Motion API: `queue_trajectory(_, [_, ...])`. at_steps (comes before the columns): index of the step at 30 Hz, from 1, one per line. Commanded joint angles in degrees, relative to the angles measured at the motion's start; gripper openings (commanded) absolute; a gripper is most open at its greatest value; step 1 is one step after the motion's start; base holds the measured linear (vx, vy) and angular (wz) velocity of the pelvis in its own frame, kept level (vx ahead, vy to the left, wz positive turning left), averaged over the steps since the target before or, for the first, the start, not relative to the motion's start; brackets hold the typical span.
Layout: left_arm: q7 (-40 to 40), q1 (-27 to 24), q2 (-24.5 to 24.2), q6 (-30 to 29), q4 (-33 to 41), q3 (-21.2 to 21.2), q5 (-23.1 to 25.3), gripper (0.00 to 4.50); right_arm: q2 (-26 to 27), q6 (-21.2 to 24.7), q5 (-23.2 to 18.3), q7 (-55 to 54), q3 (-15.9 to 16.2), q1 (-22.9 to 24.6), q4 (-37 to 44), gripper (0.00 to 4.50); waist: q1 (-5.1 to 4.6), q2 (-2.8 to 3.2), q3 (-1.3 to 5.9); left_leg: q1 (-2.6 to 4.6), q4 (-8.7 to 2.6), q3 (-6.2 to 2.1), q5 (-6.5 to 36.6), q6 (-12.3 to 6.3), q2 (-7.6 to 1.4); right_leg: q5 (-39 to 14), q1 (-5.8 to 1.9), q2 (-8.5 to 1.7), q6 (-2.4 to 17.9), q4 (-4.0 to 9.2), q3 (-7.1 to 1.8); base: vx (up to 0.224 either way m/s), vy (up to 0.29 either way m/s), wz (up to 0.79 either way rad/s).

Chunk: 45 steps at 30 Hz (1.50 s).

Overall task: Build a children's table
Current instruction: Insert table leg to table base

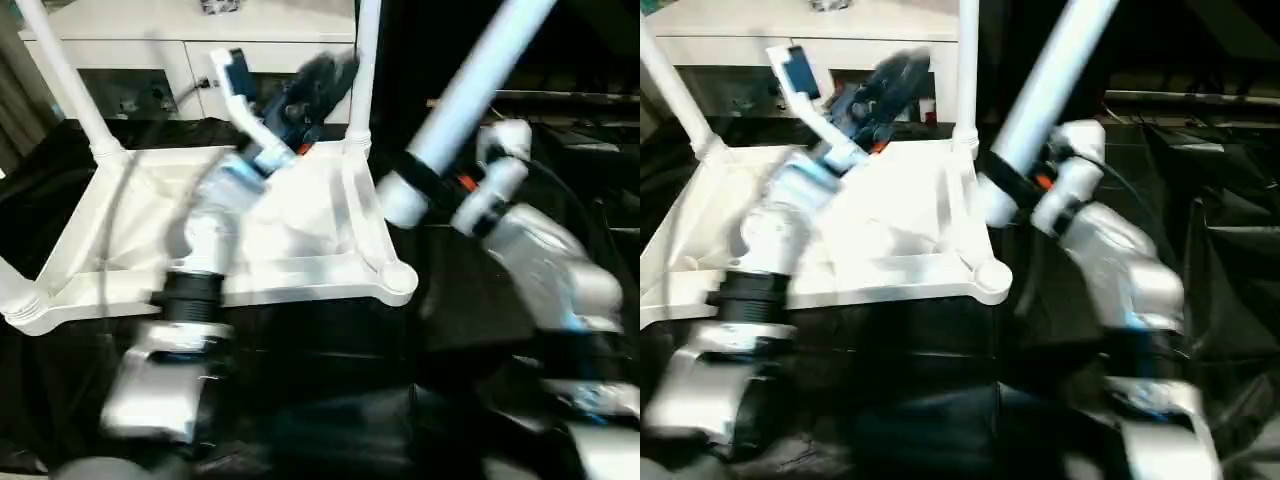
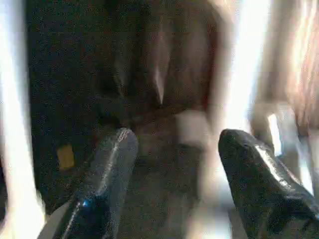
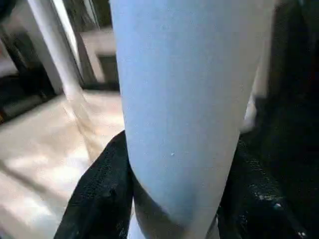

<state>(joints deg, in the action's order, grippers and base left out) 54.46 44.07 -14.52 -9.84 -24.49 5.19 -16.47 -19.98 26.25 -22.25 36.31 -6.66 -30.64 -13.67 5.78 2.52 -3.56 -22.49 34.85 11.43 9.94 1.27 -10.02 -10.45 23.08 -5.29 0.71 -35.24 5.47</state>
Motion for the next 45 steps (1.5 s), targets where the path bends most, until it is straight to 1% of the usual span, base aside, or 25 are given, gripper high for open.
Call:
queue_trajectory(1, [7.07, -2.81, -2.69, 1.25, -3.11, 10.36, 8.59, 3.07, -2.19, 1.96, 0.5, 2.16, 1.34, 0.52, 1.38, 1.87, 0.05, -0.51, 4.99, 1.27, -3.3, -1.59, 4.07, -4.09, -3.02, -9.09, -3.09, -3.64, 9.36, 3.73, -3.3, 0.0, 0.0, 0.0])
queue_trajectory(7, [8.78, -3.46, -2.96, 0.85, -5.76, 13.55, 10.04, 3.07, -3.53, 3.27, 0.01, 3.34, 1.69, 1.75, 2.88, 1.87, -0.27, -0.72, 4.89, 1.3, -3.52, -1.57, 8.17, -1.95, -3.15, -9.15, -3.32, -4.07, 12.45, 3.93, -3.18, 0.0, 0.0, 0.0])
queue_trajectory(8, [8.78, -3.46, -2.96, 0.85, -5.76, 13.55, 10.04, 3.07, -3.53, 3.27, 0.01, 3.34, 1.69, 1.75, 2.88, 1.87, -0.29, -0.74, 4.83, 1.33, -3.55, -1.55, 8.46, -1.86, -3.13, -9.68, -3.3, -4.06, 12.46, 4.0, -3.19, 0.0, 0.0, 0.0])
queue_trajectory(9, [8.27, -2.98, -2.73, 0.96, -7.55, 13.86, 10.78, 2.78, -3.43, 3.54, 0.05, 3.48, 2.03, 1.96, 3.36, 1.87, -0.27, -0.35, 4.79, 1.4, -3.56, -1.63, 8.9, -1.64, -3.13, -10.48, -3.27, -4.03, 12.38, 4.02, -3.18, 0.0, 0.0, 0.0])
queue_trajectory(10, [8.21, -2.91, -2.72, 1.05, -7.81, 13.9, 10.96, 2.78, -3.41, 3.56, 0.06, 3.48, 2.06, 1.96, 3.41, 1.87, -0.38, -0.52, 4.78, 1.38, -3.56, -1.55, 8.9, -1.71, -3.04, -10.55, -3.25, -3.86, 12.16, 4.16, -3.16, 0.0, 0.0, 0.0])
queue_trajectory(11, [7.45, -2.29, -2.68, 2.39, -9.86, 14.09, 12.38, 2.71, -3.23, 3.72, 0.14, 3.37, 2.32, 1.86, 3.6, 1.87, -0.49, -0.28, 4.8, 1.4, -3.58, -1.65, 9.08, -1.65, -3.07, -10.34, -3.29, -3.87, 12.03, 4.17, -3.15, 0.0, 0.0, 0.0])
queue_trajectory(12, [7.1, -2.04, -2.68, 3.13, -10.65, 14.12, 12.94, 2.71, -3.15, 3.77, 0.16, 3.3, 2.39, 1.77, 3.62, 1.87, -0.59, -0.45, 4.83, 1.37, -3.58, -1.69, 9.3, -1.65, -3.0, -10.32, -3.38, -3.86, 11.77, 4.18, -3.13, 0.0, 0.0, 0.0])
queue_trajectory(13, [6.95, -1.71, -2.64, 3.59, -11.6, 14.19, 13.32, 2.65, -3.16, 3.85, 0.12, 3.28, 2.5, 1.68, 3.63, 1.87, -0.56, -0.12, 4.91, 1.33, -3.52, -1.75, 9.18, -1.63, -2.94, -10.33, -3.45, -3.97, 11.76, 4.18, -3.11, 0.0, 0.0, 0.0])
queue_trajectory(14, [6.95, -1.71, -2.64, 3.59, -11.6, 14.19, 13.32, 2.51, -3.16, 3.85, 0.12, 3.28, 2.5, 1.68, 3.63, 1.87, -0.62, -0.24, 4.93, 1.34, -3.53, -1.69, 9.15, -1.65, -2.93, -10.2, -3.41, -3.92, 11.76, 4.27, -3.11, 0.0, 0.0, 0.0])
queue_trajectory(15, [6.27, -0.83, -2.74, 5.2, -13.61, 14.63, 14.54, 2.29, -2.96, 4.09, -0.18, 3.15, 2.67, 1.4, 3.98, 1.87, -0.62, 0.37, 5.01, 1.31, -3.49, -1.83, 9.05, -1.62, -2.91, -9.59, -3.42, -3.86, 11.85, 4.15, -3.08, 0.0, 0.0, 0.0])
queue_trajectory(16, [6.27, -0.83, -2.74, 5.2, -13.61, 14.63, 14.54, 2.29, -2.96, 4.09, -0.18, 3.15, 2.67, 1.4, 3.98, 1.87, -0.78, 0.01, 5.05, 1.32, -3.52, -1.78, 9.14, -1.64, -2.98, -8.56, -3.48, -3.83, 12.11, 4.13, -3.08, 0.0, 0.0, 0.0])
queue_trajectory(17, [7.05, -0.41, -2.54, 5.0, -14.3, 14.5, 14.23, 2.24, -2.69, 4.53, -0.65, 3.01, 2.72, 1.25, 4.9, 1.87, -0.75, 0.22, 5.08, 1.36, -3.51, -1.83, 9.08, -1.66, -3.01, -8.19, -3.48, -3.86, 12.37, 4.06, -3.07, 0.0, 0.0, 0.0])
queue_trajectory(22, [7.74, -0.05, -2.33, 5.4, -14.54, 14.64, 14.29, 1.83, -2.43, 4.62, -0.8, 2.78, 2.37, 1.23, 5.36, 1.87, -0.63, 0.14, 5.16, 1.35, -3.47, -1.79, 8.56, -2.2, -3.11, -6.46, -3.5, -3.87, 13.55, 3.76, -3.05, 0.0, 0.0, 0.0])
queue_trajectory(23, [7.8, 0.06, -2.26, 5.61, -14.76, 14.61, 14.37, 1.58, -2.43, 4.59, -0.74, 2.72, 2.34, 1.26, 5.39, 1.87, -0.64, 0.15, 5.14, 1.39, -3.46, -1.75, 8.71, -2.25, -3.13, -6.38, -3.43, -3.9, 13.71, 3.82, -3.06, 0.0, 0.0, 0.0])
queue_trajectory(24, [7.38, 0.42, -2.03, 6.12, -15.41, 14.21, 14.48, 1.46, -2.45, 4.53, -0.7, 2.69, 2.28, 1.31, 5.36, 1.87, -0.72, -0.21, 5.07, 1.34, -3.5, -1.68, 8.99, -2.24, -3.09, -6.88, -3.48, -3.88, 13.72, 3.91, -3.06, 0.0, 0.0, 0.0])
queue_trajectory(25, [7.24, 0.65, -2.0, 6.65, -15.83, 14.05, 14.69, 1.46, -2.45, 4.44, -0.63, 2.63, 2.3, 1.35, 5.32, 1.87, -0.64, 0.32, 5.1, 1.38, -3.4, -1.72, 9.11, -2.13, -3.02, -7.21, -3.45, -3.93, 13.71, 3.85, -3.06, 0.0, 0.0, 0.0])
queue_trajectory(28, [7.32, 1.06, -1.91, 7.53, -16.75, 13.8, 15.03, 1.26, -2.46, 4.38, -0.61, 2.51, 2.34, 1.4, 5.34, 1.87, -0.68, 0.15, 5.09, 1.34, -3.46, -1.74, 9.28, -1.99, -3.02, -7.85, -3.48, -3.88, 13.27, 4.04, -3.06, 0.0, 0.0, 0.0])
queue_trajectory(29, [7.78, 1.2, -1.94, 7.49, -17.01, 13.72, 15.0, 1.14, -2.48, 4.4, -0.69, 2.46, 2.31, 1.42, 5.48, 1.87, -0.73, 0.82, 5.03, 1.38, -3.52, -1.78, 9.99, -1.73, -3.0, -7.72, -3.42, -3.79, 13.15, 4.25, -3.0, 0.0, 0.0, 0.0])
queue_trajectory(30, [9.0, 1.51, -1.97, 7.19, -17.65, 14.16, 15.23, 0.98, -2.16, 4.75, -1.32, 2.14, 1.68, 1.67, 5.59, 1.87, -0.59, 0.38, 5.13, 1.35, -3.5, -1.84, 9.88, -1.79, -2.91, -7.69, -3.62, -3.9, 13.23, 4.01, -2.97, 0.0, 0.0, 0.0])
queue_trajectory(32, [9.06, 1.64, -1.91, 7.19, -17.86, 14.2, 15.27, 0.83, -2.21, 4.58, -1.01, 2.17, 1.92, 1.92, 5.5, 1.87, -0.57, 0.7, 5.14, 1.37, -3.52, -1.86, 9.77, -1.75, -3.07, -7.65, -3.49, -3.97, 13.37, 4.0, -3.0, 0.0, 0.0, 0.0])
queue_trajectory(33, [9.12, 1.84, -1.76, 7.19, -18.28, 14.13, 15.2, 0.73, -2.15, 4.69, -0.91, 2.22, 2.15, 2.11, 5.64, 1.87, -0.65, 0.33, 5.13, 1.39, -3.54, -1.8, 9.94, -1.72, -3.06, -7.55, -3.49, -3.89, 13.41, 4.05, -3.0, 0.0, 0.0, 0.0])
queue_trajectory(35, [9.08, 2.0, -1.66, 7.27, -18.7, 14.05, 15.18, 0.65, -2.09, 4.85, -0.86, 2.24, 2.36, 2.17, 5.88, 1.87, -0.56, 0.55, 5.14, 1.38, -3.49, -1.82, 9.76, -1.78, -3.05, -7.48, -3.5, -3.98, 13.58, 4.0, -3.01, 0.0, 0.0, 0.0])
queue_trajectory(37, [10.17, 2.01, -1.63, 7.01, -19.22, 14.19, 15.02, 0.46, -2.06, 5.12, -0.9, 2.33, 2.54, 1.91, 5.97, 1.87, -0.61, 0.31, 5.15, 1.34, -3.45, -1.73, 9.44, -2.1, -3.0, -7.36, -3.53, -3.95, 13.59, 4.01, -3.03, 0.0, 0.0, 0.0])
queue_trajectory(42, [10.77, 2.05, -1.63, 7.27, -20.33, 14.52, 15.66, 0.03, -2.15, 5.01, -0.8, 2.5, 2.72, 1.56, 5.58, 1.87, -0.55, 0.45, 5.14, 1.32, -3.45, -1.76, 9.33, -2.38, -3.0, -8.05, -3.49, -3.98, 13.37, 4.11, -2.98, 0.0, 0.0, 0.0])
queue_trajectory(45, [10.65, 2.39, -1.8, 7.66, -21.29, 14.91, 16.61, 0.03, -2.13, 4.74, -0.67, 2.61, 2.87, 1.52, 5.16, 1.87, -0.47, 0.52, 5.14, 1.38, -3.51, -1.81, 9.98, -2.04, -3.03, -9.09, -3.46, -4.02, 13.07, 4.22, -2.98, 0.0, 0.0, 0.0])
